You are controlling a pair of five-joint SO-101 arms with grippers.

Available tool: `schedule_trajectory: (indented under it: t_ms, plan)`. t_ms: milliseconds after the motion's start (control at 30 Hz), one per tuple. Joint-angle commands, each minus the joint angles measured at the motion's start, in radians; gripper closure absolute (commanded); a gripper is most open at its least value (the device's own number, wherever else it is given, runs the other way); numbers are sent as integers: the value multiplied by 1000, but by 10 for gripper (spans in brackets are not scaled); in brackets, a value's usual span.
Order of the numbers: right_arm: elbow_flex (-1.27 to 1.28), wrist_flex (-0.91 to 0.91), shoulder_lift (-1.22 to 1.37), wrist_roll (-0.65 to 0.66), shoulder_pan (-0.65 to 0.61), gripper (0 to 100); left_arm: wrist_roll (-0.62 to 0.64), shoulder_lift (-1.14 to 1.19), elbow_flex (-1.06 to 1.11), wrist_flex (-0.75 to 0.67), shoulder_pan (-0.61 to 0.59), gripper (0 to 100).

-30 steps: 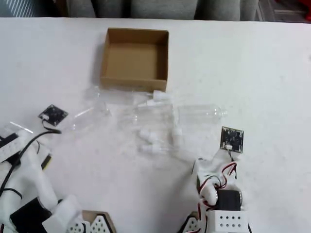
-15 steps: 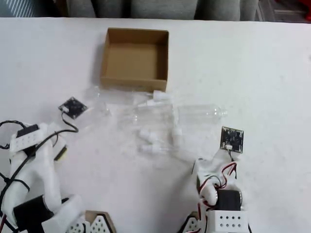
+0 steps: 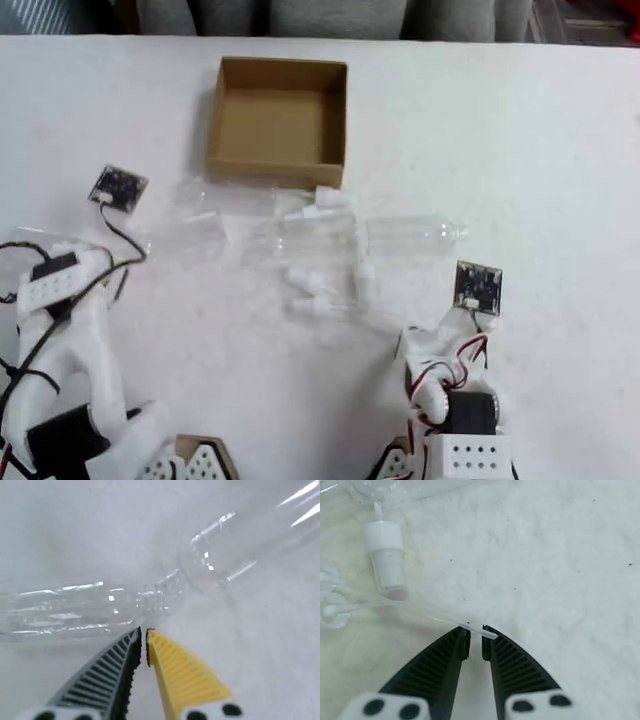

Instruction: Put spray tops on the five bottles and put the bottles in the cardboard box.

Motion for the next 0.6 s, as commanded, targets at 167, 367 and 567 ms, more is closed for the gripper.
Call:
schedule_trajectory:
  t_ms: [167,367,567]
  plan:
    - [8,4,-4,-5,1,983,-384,-237,-181,265,-27,725]
    - [8,4,-4,-3,1,983,-600,-243,-184,170,-82,717]
    - [8,4,-4,-3,1,983,-779,-185,-190,196,-84,682]
